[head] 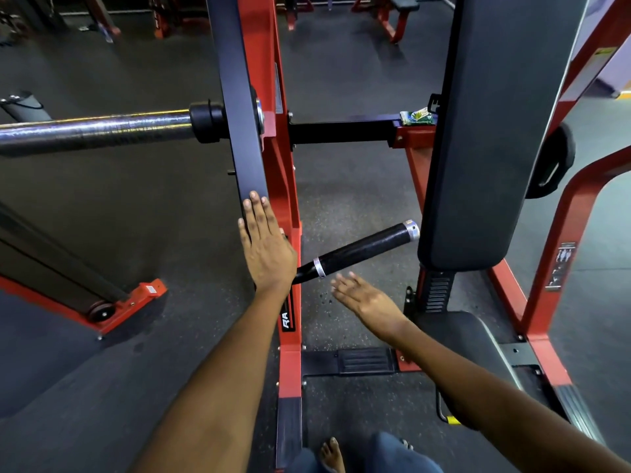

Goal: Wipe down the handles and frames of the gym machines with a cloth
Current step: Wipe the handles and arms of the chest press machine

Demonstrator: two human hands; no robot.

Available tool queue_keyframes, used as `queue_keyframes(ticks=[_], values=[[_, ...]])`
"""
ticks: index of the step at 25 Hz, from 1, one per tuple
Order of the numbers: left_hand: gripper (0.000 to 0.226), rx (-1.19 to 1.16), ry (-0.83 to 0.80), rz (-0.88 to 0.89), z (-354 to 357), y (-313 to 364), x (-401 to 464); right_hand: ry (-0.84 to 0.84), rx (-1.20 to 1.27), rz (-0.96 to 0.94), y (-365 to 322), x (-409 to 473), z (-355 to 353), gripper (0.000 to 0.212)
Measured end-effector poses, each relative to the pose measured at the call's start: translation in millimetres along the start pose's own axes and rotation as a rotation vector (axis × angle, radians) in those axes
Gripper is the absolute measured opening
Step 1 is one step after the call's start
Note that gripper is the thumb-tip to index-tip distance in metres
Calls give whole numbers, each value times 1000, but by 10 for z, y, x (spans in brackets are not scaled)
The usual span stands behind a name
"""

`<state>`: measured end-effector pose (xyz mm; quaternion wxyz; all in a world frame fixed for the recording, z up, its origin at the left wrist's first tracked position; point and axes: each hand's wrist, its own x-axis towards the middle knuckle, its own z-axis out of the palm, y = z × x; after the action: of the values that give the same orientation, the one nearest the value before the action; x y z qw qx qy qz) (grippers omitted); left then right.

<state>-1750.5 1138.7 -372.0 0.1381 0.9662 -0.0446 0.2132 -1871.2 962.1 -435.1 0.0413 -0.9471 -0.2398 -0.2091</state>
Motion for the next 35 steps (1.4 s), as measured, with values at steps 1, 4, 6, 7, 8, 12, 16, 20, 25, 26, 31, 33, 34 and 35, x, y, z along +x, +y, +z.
queue_keyframes(ticks=[1,4,6,7,8,12,16,20,25,26,31,33,34,35], values=[[66,2,-1,1,5,-2,-7,24,103,186,17,-154,-25,44],[66,10,-1,-5,8,-2,0,454,723,1345,269,19,-132,28],[66,10,-6,-10,2,2,-6,810,1180,1634,562,225,-141,26],[66,17,-8,-7,3,2,-15,897,1366,1624,606,317,-133,28],[66,26,-11,-4,8,0,-19,917,1494,1616,565,394,-137,31],[65,42,-23,-8,13,3,-6,662,1791,1579,-118,588,-78,28],[64,73,-31,4,1,3,-13,581,1913,1624,-478,764,40,27],[64,84,-54,3,-15,-5,-12,505,1881,1655,-382,715,-61,24],[65,56,-129,9,-101,8,-9,240,1369,1554,-126,426,-472,19],[67,31,-151,9,-162,43,-18,195,1097,1465,-24,349,-614,19],[52,-78,-297,158,-499,574,-400,109,425,1141,331,-105,-1341,23],[45,-95,-338,256,-636,901,-669,129,285,1085,356,-370,-1602,17],[43,-108,-359,302,-703,1062,-803,141,244,1064,341,-518,-1728,17],[41,-121,-382,348,-769,1229,-932,150,225,1069,320,-675,-1832,16]])
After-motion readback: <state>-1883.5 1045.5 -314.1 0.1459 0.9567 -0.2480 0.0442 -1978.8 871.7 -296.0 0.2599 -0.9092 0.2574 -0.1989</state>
